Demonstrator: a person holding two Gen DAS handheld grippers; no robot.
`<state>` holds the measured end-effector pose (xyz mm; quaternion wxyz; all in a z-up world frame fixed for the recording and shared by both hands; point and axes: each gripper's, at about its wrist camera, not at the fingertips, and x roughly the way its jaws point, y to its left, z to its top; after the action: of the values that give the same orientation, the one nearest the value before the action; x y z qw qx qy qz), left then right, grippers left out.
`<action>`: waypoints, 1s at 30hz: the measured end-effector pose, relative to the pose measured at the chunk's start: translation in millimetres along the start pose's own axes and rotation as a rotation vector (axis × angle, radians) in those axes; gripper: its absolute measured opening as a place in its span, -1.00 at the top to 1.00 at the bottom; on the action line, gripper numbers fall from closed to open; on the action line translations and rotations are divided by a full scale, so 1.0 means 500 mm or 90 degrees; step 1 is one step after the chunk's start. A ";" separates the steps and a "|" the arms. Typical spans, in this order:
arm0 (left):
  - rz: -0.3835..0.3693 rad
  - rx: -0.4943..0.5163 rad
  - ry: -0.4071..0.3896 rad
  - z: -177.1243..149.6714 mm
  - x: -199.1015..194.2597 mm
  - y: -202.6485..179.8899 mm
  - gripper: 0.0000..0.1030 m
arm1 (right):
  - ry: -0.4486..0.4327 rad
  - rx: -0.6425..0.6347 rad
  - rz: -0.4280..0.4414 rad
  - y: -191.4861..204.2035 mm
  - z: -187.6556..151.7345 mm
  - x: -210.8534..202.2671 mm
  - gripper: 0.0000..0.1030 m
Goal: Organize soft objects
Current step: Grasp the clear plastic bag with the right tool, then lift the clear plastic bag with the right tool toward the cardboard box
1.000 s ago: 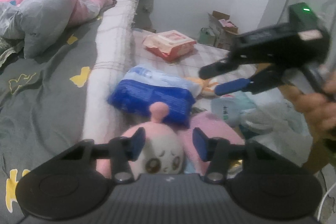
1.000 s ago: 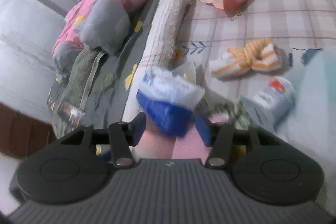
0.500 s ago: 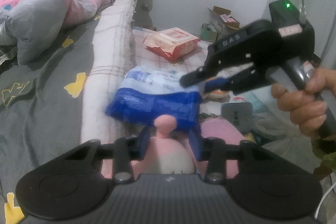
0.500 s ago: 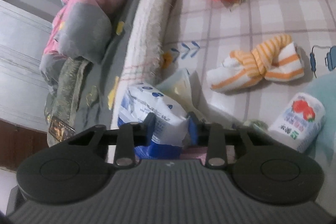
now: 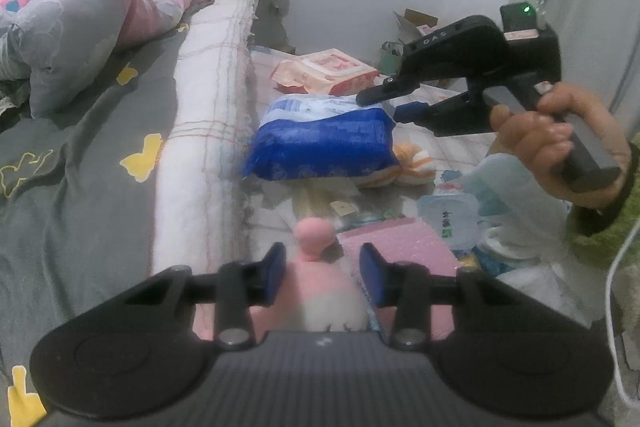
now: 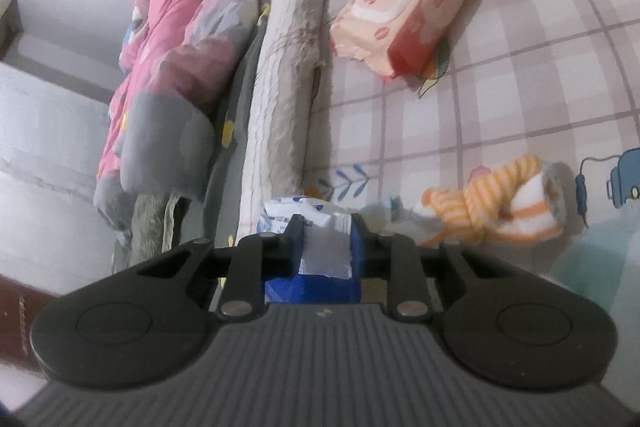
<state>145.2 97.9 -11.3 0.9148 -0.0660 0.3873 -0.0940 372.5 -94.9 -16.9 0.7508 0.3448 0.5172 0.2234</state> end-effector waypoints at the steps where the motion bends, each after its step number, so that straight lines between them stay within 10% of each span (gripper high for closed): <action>1: -0.005 -0.003 0.001 0.003 0.001 0.001 0.19 | 0.001 0.018 0.004 -0.010 0.009 0.002 0.57; 16: -0.034 -0.052 0.075 0.097 0.065 0.037 0.34 | -0.064 0.040 -0.065 -0.060 0.042 -0.040 0.52; 30: -0.044 -0.072 0.226 0.156 0.217 0.050 0.34 | 0.184 -0.138 -0.094 0.021 -0.019 0.117 0.44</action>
<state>278.5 101.7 -37.8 0.8231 -0.1132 0.5448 -0.1139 385.1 -44.6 -47.5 0.7155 0.1875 0.6168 0.2693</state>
